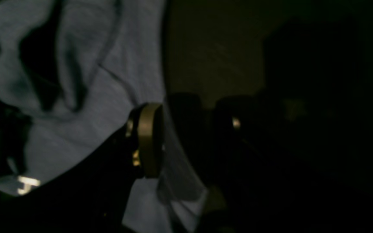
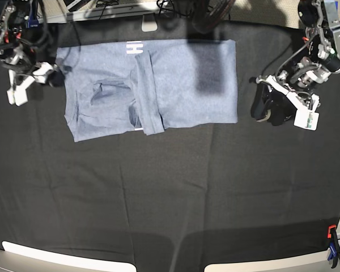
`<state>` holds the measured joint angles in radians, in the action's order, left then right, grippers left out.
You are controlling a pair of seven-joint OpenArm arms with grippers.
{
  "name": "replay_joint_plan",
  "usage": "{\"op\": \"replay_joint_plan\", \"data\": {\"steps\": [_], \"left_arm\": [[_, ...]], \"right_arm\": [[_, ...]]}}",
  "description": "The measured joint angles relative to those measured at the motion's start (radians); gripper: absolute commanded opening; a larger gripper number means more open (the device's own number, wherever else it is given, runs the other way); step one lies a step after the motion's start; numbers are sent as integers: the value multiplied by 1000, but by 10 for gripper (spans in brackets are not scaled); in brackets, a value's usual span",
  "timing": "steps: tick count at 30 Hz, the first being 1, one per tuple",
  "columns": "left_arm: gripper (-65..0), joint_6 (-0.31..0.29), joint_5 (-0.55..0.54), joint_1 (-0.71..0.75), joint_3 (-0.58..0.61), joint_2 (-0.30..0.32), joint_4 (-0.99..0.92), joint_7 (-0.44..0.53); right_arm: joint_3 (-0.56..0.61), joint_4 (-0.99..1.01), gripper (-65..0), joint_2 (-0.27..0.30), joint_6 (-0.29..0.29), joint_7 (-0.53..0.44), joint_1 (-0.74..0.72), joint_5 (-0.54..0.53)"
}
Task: Layout the t-shirt on the table in an organized manner, then fold the t-shirt properly
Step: 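Grasp the folded bundle's end with the right gripper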
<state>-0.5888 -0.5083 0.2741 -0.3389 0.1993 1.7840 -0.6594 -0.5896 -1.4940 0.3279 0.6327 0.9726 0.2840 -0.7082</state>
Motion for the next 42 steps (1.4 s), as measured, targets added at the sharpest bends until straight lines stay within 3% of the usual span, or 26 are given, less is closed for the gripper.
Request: {"op": "replay_joint_plan", "data": {"steps": [7, 14, 21, 23, 28, 33, 39, 42], "left_arm": [[-375, 0, 0, 0, 0, 0, 0, -3], [-375, 0, 3, 2, 0, 0, 0, -22], [-375, 0, 3, 19, 0, 0, 0, -23], [-375, 0, 3, 19, 0, 0, 0, -22], [-375, 0, 3, 19, 0, 0, 0, -26], [-375, 0, 78, 19, 0, 0, 0, -30], [-375, 0, 87, 45, 0, 0, 0, -26], [-375, 0, 87, 56, 0, 0, 0, -21]], "right_arm": [[117, 0, -391, 0, -13, -33, -11, -19], [181, 0, -391, -2, -81, -29, -74, -6], [188, 2, -396, -114, -84, -3, -136, 8], [188, 2, -449, -139, -84, 13, -143, 19], [188, 2, -650, -156, -83, 4, -145, 95], [182, -42, -650, -143, -64, 27, -143, 141], [175, -270, -650, -143, -71, 127, -137, 141], [175, -394, -650, -176, -86, 152, -140, 135]]}}
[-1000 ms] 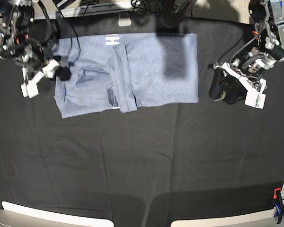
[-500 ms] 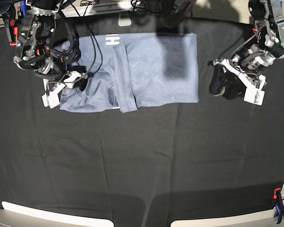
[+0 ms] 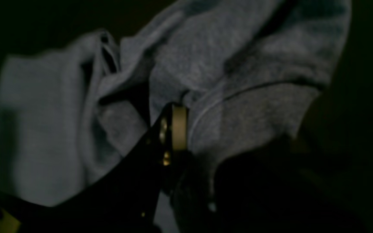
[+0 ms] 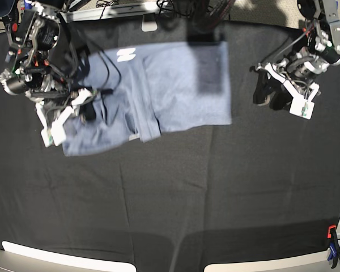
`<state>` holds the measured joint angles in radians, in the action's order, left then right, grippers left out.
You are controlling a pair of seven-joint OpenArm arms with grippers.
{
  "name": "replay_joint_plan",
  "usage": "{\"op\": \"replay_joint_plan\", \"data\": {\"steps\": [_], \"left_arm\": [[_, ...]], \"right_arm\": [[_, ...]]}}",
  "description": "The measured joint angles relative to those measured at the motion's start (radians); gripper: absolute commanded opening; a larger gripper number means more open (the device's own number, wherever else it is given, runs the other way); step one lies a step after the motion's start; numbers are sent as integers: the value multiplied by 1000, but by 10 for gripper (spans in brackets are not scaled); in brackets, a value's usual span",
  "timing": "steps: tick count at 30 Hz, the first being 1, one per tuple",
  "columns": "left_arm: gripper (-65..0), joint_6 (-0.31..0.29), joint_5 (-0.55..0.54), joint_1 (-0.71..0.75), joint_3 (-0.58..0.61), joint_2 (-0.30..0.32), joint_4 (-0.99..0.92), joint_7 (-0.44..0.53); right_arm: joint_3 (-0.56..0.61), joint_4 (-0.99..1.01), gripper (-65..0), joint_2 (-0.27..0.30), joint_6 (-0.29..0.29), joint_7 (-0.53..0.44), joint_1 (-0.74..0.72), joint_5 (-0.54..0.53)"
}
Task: Layout the t-shirt on the table in an organized manner, then fold the t-shirt properly
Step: 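Grasp the folded bundle's end with the right gripper, then lift and fold the bundle over with the right gripper toward the left gripper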
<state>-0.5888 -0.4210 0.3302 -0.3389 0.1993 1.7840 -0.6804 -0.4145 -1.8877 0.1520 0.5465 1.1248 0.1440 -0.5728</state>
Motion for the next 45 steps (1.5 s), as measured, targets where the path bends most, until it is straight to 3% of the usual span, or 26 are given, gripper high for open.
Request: {"op": "replay_joint_plan", "data": {"steps": [6, 9, 12, 17, 20, 23, 29, 31, 33, 35, 39, 45], "left_arm": [[-375, 0, 0, 5, 0, 0, 0, 0], [-375, 0, 0, 6, 0, 0, 0, -1], [-375, 0, 0, 8, 0, 0, 0, -5], [-375, 0, 0, 8, 0, 0, 0, -5], [-375, 0, 0, 8, 0, 0, 0, -5], [-375, 0, 0, 8, 0, 0, 0, -5], [-375, 0, 0, 8, 0, 0, 0, -5], [-375, 0, 0, 8, 0, 0, 0, -5], [-375, 0, 0, 8, 0, 0, 0, -5], [-375, 0, 0, 8, 0, 0, 0, -5], [-375, 0, 0, 8, 0, 0, 0, -5], [-375, 0, 0, 8, 0, 0, 0, -5]], "right_arm": [[122, -89, -650, -87, -9, 22, 0, -27], [231, -88, -650, -150, -16, -10, 1, 61], [343, -88, -650, -214, -85, -64, -3, 171], [528, -71, -650, -300, -174, -67, -5, 346], [618, -54, -650, -302, -207, -95, -4, 396], [689, -19, -650, -302, -280, -117, -5, 427], [756, 48, -629, -301, -286, -151, -3, 393], [767, 53, -526, -300, -282, -180, -3, 326], [774, 54, -416, -299, -233, -215, -3, 271], [774, 55, -353, -299, -198, -247, -3, 196], [774, 55, -346, -299, -183, -281, -3, 121], [774, 55, -346, -299, -100, -288, -18, -14]]}}
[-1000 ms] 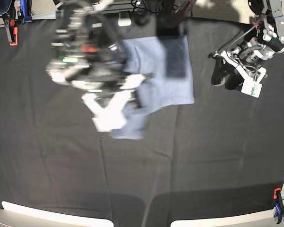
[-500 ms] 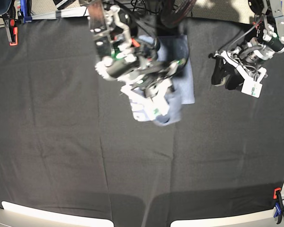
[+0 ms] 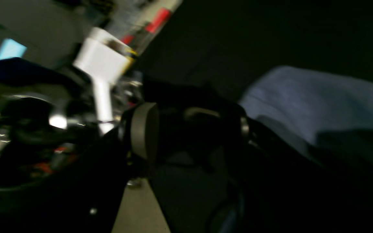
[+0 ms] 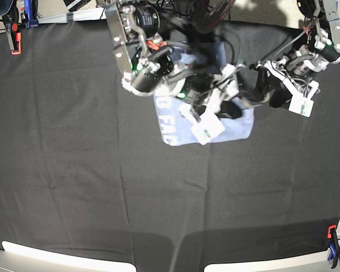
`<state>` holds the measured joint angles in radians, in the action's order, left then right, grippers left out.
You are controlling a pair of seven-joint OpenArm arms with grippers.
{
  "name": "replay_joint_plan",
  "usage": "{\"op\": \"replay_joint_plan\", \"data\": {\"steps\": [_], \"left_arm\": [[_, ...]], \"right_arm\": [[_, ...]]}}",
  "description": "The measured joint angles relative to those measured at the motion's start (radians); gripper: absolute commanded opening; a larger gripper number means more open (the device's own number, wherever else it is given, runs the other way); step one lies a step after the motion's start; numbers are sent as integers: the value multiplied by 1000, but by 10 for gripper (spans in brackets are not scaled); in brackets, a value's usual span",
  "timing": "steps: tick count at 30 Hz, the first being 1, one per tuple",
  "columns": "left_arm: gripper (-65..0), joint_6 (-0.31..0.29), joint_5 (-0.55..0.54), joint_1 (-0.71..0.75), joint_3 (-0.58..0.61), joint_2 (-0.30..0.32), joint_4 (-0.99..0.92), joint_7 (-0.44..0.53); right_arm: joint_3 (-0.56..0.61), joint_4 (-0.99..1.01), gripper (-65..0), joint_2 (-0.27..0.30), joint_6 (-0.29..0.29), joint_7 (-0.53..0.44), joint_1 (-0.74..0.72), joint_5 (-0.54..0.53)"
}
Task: Layout the t-shirt on the table in an organized manner, then fold the t-shirt properly
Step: 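Lift and fold the bundle over with the right gripper toward the left gripper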
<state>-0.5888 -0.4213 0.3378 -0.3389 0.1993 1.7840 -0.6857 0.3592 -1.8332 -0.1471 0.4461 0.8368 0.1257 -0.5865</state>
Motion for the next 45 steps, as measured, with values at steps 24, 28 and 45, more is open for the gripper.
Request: {"op": "replay_joint_plan", "data": {"steps": [24, 28, 45], "left_arm": [[-650, -100, -598, 76, -2, 40, 113, -281], [-650, -99, -597, 175, 46, 41, 121, -283], [-650, -80, -174, 221, 441, 42, 106, -128]], "right_arm": [[-159, 32, -650, 124, 7, 17, -221, 425], [-165, 182, -650, 172, 5, 0, -285, 443], [-150, 557, -650, 164, 86, -18, -447, 421]]}}
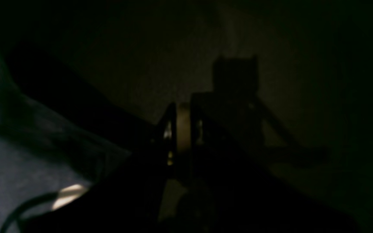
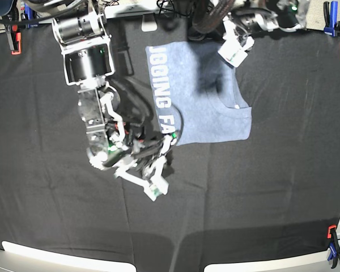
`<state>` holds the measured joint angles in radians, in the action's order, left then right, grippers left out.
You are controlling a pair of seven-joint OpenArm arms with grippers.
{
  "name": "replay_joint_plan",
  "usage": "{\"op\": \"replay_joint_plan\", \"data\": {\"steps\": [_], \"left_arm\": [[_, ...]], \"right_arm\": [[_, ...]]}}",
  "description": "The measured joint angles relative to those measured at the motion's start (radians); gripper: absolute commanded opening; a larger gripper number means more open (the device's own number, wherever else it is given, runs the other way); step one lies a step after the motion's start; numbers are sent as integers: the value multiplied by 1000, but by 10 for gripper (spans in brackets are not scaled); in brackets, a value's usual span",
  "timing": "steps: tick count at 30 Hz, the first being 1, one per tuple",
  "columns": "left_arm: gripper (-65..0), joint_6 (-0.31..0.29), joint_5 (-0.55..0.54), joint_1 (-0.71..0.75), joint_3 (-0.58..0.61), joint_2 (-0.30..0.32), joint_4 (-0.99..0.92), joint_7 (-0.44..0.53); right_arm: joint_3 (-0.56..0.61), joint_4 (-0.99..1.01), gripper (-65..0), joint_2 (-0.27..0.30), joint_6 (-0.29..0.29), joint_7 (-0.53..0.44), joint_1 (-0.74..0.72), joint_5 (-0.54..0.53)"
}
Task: Layout the t-shirt on the table in an organized manner, then fold the t-shirt properly
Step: 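Lift and fold the bundle over with the right gripper toward the left gripper, then flip and lay the folded shirt flat with both grippers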
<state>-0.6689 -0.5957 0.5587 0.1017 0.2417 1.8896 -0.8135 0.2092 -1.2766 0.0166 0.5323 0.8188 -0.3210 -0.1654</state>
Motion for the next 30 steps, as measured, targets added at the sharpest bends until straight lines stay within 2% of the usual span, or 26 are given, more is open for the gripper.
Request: {"op": "replay_joint_plan", "data": {"steps": [3, 5, 10, 16, 21, 30], "left_arm": [[-650, 9, 63, -10, 3, -27, -81, 89], [-650, 13, 99, -36, 3, -51, -165, 83], [-650, -1, 76, -153, 1, -65, -296, 98], [-650, -9, 78, -202, -139, -66, -311, 96], [-650, 7, 93, -238, -273, -64, -316, 126], [-650, 7, 148, -337, -320, -50, -429, 215]], "right_arm": [[17, 8, -650, 3, 15, 4, 8, 2], [26, 8, -650, 2, 15, 3, 11, 2], [27, 8, -650, 14, 31, 8, 37, 15], [28, -5, -650, 80, 52, -8, 81, 8], [30, -71, -650, 100, 53, -6, 134, 11], [45, -285, -650, 103, 48, 0, 329, 26]]}}
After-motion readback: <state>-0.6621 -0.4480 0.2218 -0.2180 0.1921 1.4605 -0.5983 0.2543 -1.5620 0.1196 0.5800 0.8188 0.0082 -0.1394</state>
